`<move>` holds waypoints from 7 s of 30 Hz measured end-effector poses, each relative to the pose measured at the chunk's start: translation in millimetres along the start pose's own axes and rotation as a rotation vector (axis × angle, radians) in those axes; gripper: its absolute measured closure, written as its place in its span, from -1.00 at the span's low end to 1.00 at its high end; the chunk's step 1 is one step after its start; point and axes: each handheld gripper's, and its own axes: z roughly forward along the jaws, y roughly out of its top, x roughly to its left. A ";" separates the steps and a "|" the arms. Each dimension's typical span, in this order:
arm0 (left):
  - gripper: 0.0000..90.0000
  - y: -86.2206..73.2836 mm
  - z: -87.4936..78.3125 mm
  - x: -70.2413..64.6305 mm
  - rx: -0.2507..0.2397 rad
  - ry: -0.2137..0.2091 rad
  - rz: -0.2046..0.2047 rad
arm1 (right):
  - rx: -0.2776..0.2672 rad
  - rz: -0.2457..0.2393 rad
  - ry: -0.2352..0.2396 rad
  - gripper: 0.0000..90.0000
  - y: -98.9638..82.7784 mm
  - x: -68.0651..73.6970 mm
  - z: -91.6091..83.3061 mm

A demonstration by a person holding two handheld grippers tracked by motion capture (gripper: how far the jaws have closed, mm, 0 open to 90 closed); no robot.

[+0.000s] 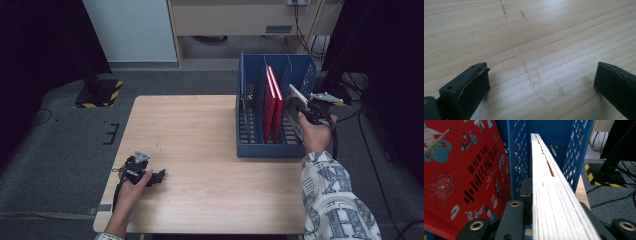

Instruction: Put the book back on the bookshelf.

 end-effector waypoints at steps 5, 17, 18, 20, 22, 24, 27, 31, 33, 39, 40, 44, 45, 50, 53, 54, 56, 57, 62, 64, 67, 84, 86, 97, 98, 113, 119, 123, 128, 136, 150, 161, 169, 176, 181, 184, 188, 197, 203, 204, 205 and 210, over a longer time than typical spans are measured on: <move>-1.00 0.1 0.1 0.0 0.000 -0.001 0.000 | 0.007 -0.013 -0.010 0.68 -3.0 2.6 6.5; -1.00 0.3 0.4 0.0 0.000 -0.001 0.000 | 0.025 -0.005 -0.018 0.68 -11.0 2.6 13.3; -1.00 0.3 0.4 0.0 0.000 -0.001 0.000 | 0.026 -0.003 -0.017 0.68 -11.1 2.9 13.6; -1.00 0.3 0.4 -0.1 -0.001 -0.001 0.000 | 0.028 -0.006 -0.016 0.68 -11.1 3.3 13.8; -1.00 0.3 0.4 0.0 0.000 -0.001 0.000 | 0.028 -0.003 -0.016 0.68 -11.2 4.1 14.4; -1.00 0.3 0.4 -0.1 0.000 -0.001 0.000 | 0.029 -0.004 -0.014 0.68 -11.3 4.5 14.9; -1.00 0.4 0.4 0.0 0.000 -0.002 0.000 | 0.031 0.000 -0.014 0.68 -11.1 4.6 16.8; -1.00 0.5 0.6 0.0 -0.001 -0.002 0.000 | 0.037 -0.002 -0.017 0.68 -10.7 4.9 20.3; -1.00 0.6 0.7 0.0 -0.001 -0.003 0.001 | 0.035 0.002 -0.020 0.68 -10.4 5.1 22.4; -1.00 0.8 0.9 0.0 -0.001 -0.004 0.003 | 0.043 0.006 -0.031 0.68 -11.5 3.3 28.2; -1.00 0.8 0.9 0.1 -0.001 -0.004 0.003 | 0.047 0.006 -0.030 0.68 -12.2 3.1 28.9; -1.00 0.8 0.9 0.0 -0.001 -0.005 0.003 | 0.060 0.004 -0.029 0.68 -15.1 4.3 31.8; -1.00 0.8 0.9 0.0 -0.001 -0.005 0.003 | 0.062 0.001 -0.028 0.68 -15.6 5.0 32.3; -1.00 0.8 1.0 -0.1 -0.002 -0.005 0.003 | 0.071 -0.004 -0.028 0.68 -17.4 6.2 34.7; -1.00 0.9 1.0 -0.1 -0.001 -0.006 0.005 | 0.076 -0.013 -0.035 0.68 -18.6 6.9 37.0; -1.00 1.0 1.1 -0.2 -0.002 -0.006 0.005 | 0.078 -0.015 -0.037 0.68 -18.9 7.3 37.8; -1.00 1.2 1.3 -0.3 -0.001 -0.006 0.005 | 0.081 -0.019 -0.034 0.68 -19.4 8.0 39.0; -1.00 1.2 1.3 -0.4 -0.001 -0.006 0.005 | 0.083 -0.020 -0.033 0.68 -19.7 8.8 39.5; -1.00 1.1 1.2 -0.5 -0.001 -0.007 0.005 | 0.097 -0.048 -0.035 0.68 -21.7 11.5 40.7; -1.00 1.1 1.2 -0.7 -0.001 -0.008 0.005 | 0.109 -0.055 -0.034 0.67 -21.7 12.6 40.2; -1.00 1.1 1.2 -0.8 -0.002 -0.008 0.005 | 0.132 -0.057 -0.027 0.67 -22.0 12.3 38.8; -1.00 1.1 1.1 -1.5 -0.001 -0.010 0.010 | 0.176 -0.054 -0.022 0.63 -37.9 17.1 32.3; -1.00 1.1 1.2 -1.6 -0.001 -0.010 0.010 | 0.181 -0.051 -0.015 0.62 -40.6 17.7 32.5; -1.00 1.2 1.2 -1.6 -0.001 -0.011 0.010 | 0.179 -0.036 0.000 0.55 -47.1 19.0 30.2; -1.00 1.2 1.2 -1.6 -0.001 -0.010 0.010 | 0.177 -0.033 0.003 0.54 -46.5 19.4 29.4; -1.00 1.2 1.3 -1.7 -0.001 -0.010 0.010 | 0.120 -0.010 0.043 0.46 -41.6 18.9 16.7; -1.00 1.2 1.3 -1.8 -0.001 -0.010 0.010 | 0.109 -0.005 0.049 0.46 -44.3 19.5 11.0; -1.00 1.2 1.2 -2.0 -0.001 -0.010 0.009 | 0.104 -0.006 0.053 0.46 -46.2 19.2 6.4; -1.00 1.2 1.3 -2.0 -0.002 -0.009 0.009 | 0.089 -0.003 0.063 0.45 -47.6 18.2 -0.4; -1.00 0.8 0.9 -2.8 -0.001 -0.009 0.008 | 0.078 0.003 0.076 0.43 -51.6 19.9 -7.6; -1.00 0.8 0.9 -2.8 -0.001 -0.009 0.008 | 0.054 -0.009 0.105 0.37 -58.2 23.5 -13.3; -1.00 0.8 0.8 -2.8 -0.001 -0.009 0.010 | 0.044 -0.012 0.101 0.42 -64.1 24.4 -17.2; -1.00 0.8 0.8 -2.9 -0.001 -0.009 0.010 | 0.041 -0.039 0.085 0.48 -66.3 26.3 -18.9; -1.00 0.8 0.8 -2.8 -0.001 -0.009 0.010 | 0.028 -0.053 0.043 0.56 -63.7 24.1 -15.2; -1.00 0.8 0.8 -2.8 -0.001 -0.010 0.010 | 0.030 -0.052 0.023 0.59 -60.3 21.1 -10.3; -1.00 0.8 0.8 -2.8 -0.001 -0.009 0.010 | 0.035 -0.058 0.016 0.60 -58.0 21.0 -7.1; -1.00 0.8 0.8 -2.9 -0.001 -0.010 0.010 | 0.038 -0.053 0.011 0.60 -55.4 20.6 -3.6; -1.00 0.8 0.8 -2.9 -0.001 -0.009 0.010 | 0.019 -0.065 0.043 0.39 -54.0 26.6 -3.5; -1.00 0.8 0.8 -2.9 -0.001 -0.010 0.010 | 0.020 -0.076 0.043 0.33 -53.6 27.3 -1.7; -1.00 0.8 0.8 -2.9 -0.001 -0.010 0.010 | 0.020 -0.074 0.044 0.30 -53.4 27.4 -1.6; -1.00 0.8 0.8 -2.9 -0.001 -0.010 0.010 | 0.021 -0.076 0.045 0.29 -53.3 27.4 -1.5; -1.00 0.8 0.8 -2.8 -0.001 -0.010 0.010 | 0.016 -0.070 0.048 0.18 -52.3 28.6 -1.8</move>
